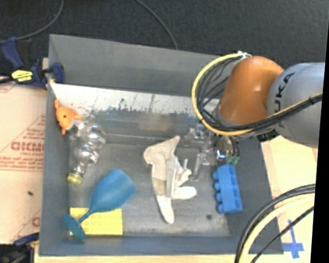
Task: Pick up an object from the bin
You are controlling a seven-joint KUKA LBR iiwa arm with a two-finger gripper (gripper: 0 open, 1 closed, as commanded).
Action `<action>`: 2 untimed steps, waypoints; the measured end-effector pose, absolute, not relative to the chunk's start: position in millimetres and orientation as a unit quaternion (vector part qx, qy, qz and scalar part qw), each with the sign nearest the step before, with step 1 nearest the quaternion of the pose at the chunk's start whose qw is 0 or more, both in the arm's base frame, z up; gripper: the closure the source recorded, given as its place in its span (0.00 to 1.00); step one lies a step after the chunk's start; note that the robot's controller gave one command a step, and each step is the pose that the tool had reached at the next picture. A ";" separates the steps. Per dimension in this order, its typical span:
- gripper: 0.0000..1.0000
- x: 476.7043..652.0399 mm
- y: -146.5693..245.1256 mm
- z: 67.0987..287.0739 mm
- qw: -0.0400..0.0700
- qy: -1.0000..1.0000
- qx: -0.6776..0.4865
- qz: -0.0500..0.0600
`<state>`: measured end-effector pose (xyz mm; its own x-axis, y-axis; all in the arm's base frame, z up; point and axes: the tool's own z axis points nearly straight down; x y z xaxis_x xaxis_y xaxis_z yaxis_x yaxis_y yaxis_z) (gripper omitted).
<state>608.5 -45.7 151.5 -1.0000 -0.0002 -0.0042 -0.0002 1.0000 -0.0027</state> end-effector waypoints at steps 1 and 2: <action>0.00 608.5 -45.7 151.5 0.002 1.000 0.000 -0.001; 0.00 610.4 -26.5 107.5 0.002 1.000 0.011 -0.001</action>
Offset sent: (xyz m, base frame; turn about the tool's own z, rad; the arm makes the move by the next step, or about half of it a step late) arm 0.0014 0.0188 -0.0424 0.0234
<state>610.4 -26.5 107.5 -0.9998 0.0210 -0.0050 0.0210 0.9998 -0.0010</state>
